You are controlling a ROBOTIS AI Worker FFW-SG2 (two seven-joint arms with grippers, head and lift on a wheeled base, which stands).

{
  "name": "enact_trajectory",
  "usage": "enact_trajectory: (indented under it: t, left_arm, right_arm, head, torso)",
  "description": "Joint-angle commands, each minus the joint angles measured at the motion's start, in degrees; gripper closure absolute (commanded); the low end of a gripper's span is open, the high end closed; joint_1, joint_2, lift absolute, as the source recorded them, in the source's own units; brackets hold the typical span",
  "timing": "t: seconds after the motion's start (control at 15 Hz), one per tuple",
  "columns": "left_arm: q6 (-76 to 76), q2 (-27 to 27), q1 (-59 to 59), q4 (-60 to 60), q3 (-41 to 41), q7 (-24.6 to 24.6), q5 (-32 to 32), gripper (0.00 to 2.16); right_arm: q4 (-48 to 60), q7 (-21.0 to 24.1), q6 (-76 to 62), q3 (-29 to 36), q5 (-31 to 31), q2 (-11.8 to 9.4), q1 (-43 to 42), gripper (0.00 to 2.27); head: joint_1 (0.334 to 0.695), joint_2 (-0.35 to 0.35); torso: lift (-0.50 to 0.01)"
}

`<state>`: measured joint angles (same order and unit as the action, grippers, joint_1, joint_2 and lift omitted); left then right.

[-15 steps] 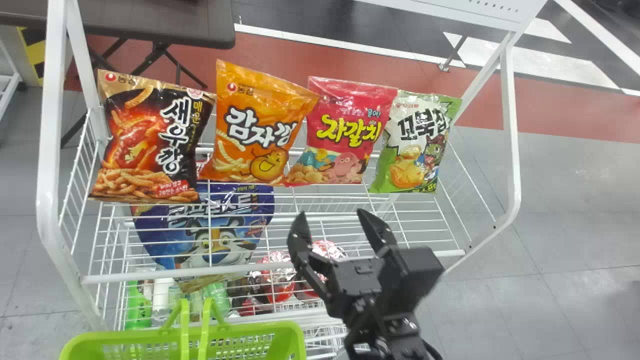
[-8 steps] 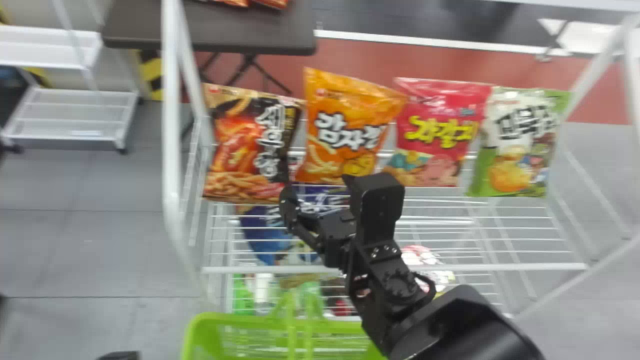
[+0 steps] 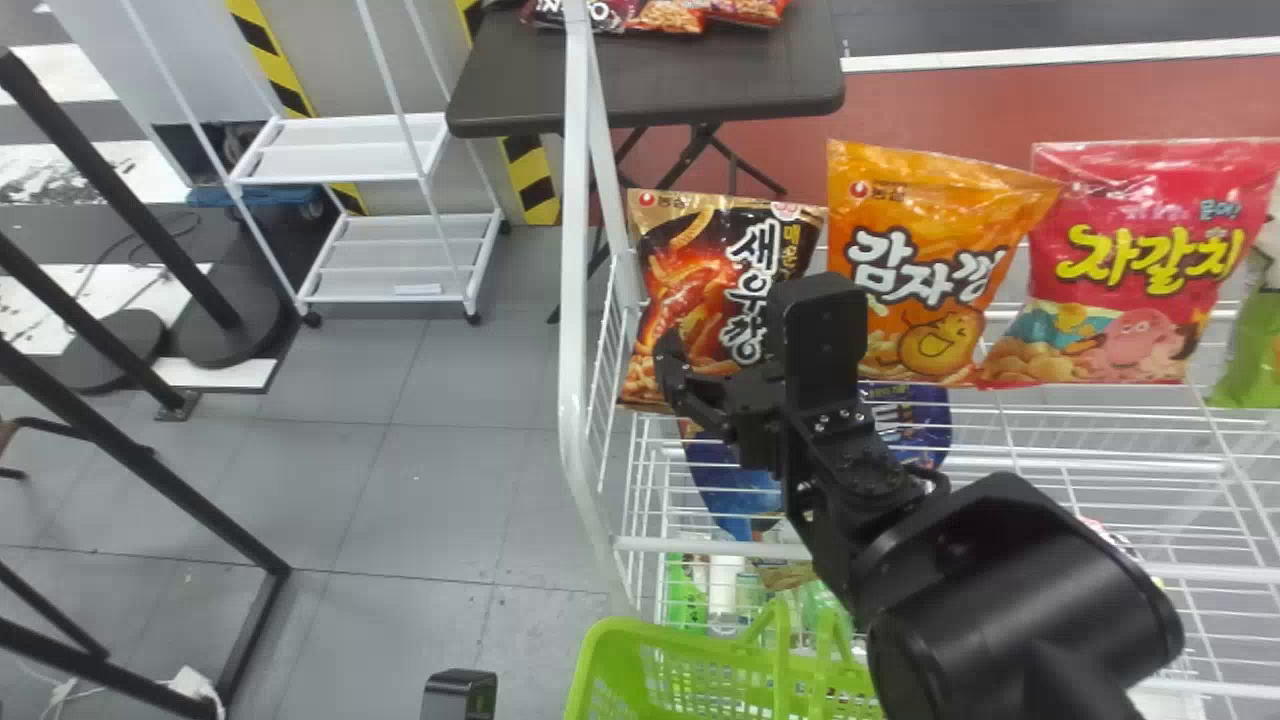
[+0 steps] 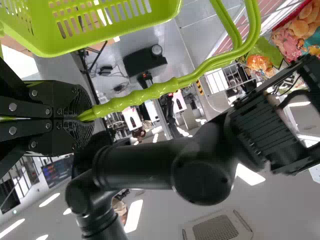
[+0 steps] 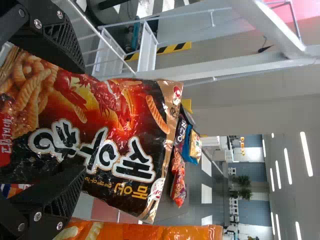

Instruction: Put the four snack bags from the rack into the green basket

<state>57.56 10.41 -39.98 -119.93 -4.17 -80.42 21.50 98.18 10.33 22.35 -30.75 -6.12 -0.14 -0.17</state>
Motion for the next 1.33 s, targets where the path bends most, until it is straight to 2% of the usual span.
enact_trajectory:
  t: [0.0, 0.07, 0.13, 0.2, 0.27, 0.33, 0.47, 0.53, 0.93, 1.0, 1.13, 1.27]
  left_arm:
    - [-0.1, 0.3, 0.5, 0.7, -0.1, -0.1, 0.4, 1.65]
    - [-0.1, 0.4, 0.7, 0.7, -0.1, -0.1, 0.4, 1.65]
    - [-0.1, 0.4, 1.0, 1.0, 0.0, -0.2, 0.4, 1.65]
    - [-0.1, 0.4, 1.2, 1.4, 0.0, -0.3, 0.4, 1.65]
    - [-0.1, 0.4, 1.9, 2.3, 0.0, -0.4, 0.6, 1.65]
    - [-0.1, 0.2, 2.3, 2.9, 0.0, -0.4, 0.7, 1.65]
    - [-0.1, 0.0, 2.8, 3.0, 0.1, -0.4, 0.6, 1.65]
    - [-0.1, -0.2, 3.0, 3.1, 0.2, -0.4, 0.6, 1.65]
    - [0.1, -0.5, 3.1, 3.2, 0.2, -0.5, 0.5, 1.65]
    - [0.1, -0.5, 3.1, 3.3, 0.1, -0.7, 0.5, 1.65]
    - [-0.5, -0.7, 3.0, 3.4, -0.5, -1.1, 0.5, 1.65]
    - [-0.6, -1.2, 3.0, 3.4, -0.9, -1.1, 0.3, 1.65]
  right_arm:
    - [-4.1, 0.0, 0.1, -0.3, -0.2, 0.2, -3.2, 0.14]
    - [-5.5, 0.0, 0.3, -0.3, -0.1, 0.2, -4.4, 0.16]
    - [-6.9, -0.5, 0.5, -0.1, -0.5, 0.2, -5.3, 0.27]
    - [-6.9, -2.2, 0.8, 0.3, -1.4, 0.2, -5.5, 0.61]
    - [-6.2, -4.2, 0.8, 0.7, -2.1, 0.2, -4.1, 1.18]
    - [-4.9, -5.8, 0.3, 1.0, -2.1, 0.2, -2.3, 1.56]
    - [-1.1, -6.1, 1.9, 0.7, -1.1, 0.2, -0.8, 1.93]
    - [0.4, -6.1, 2.8, 0.4, -0.1, 0.2, 0.7, 2.01]
    - [14.2, -6.0, 8.0, 1.0, 10.4, 0.2, 11.2, 2.07]
    - [17.5, -6.0, 7.7, 1.4, 11.0, -0.6, 14.1, 2.07]
    - [25.9, -5.7, 7.1, 2.6, 11.1, -4.2, 20.7, 2.07]
    - [33.2, -5.5, 6.1, 4.6, 11.5, -6.6, 27.4, 2.07]
  head:
    - [0.695, 0.189]
    - [0.695, 0.190]
    - [0.695, 0.188]
    - [0.695, 0.186]
    - [0.695, 0.185]
    - [0.695, 0.193]
    - [0.695, 0.207]
    - [0.695, 0.210]
    - [0.695, 0.213]
    - [0.695, 0.200]
    - [0.695, 0.185]
    - [0.695, 0.154]
  torso:
    - [-0.009]
    - [-0.009]
    - [-0.009]
    - [-0.009]
    - [-0.009]
    - [-0.009]
    - [-0.009]
    - [-0.009]
    - [-0.009]
    - [-0.009]
    - [-0.009]
    - [-0.009]
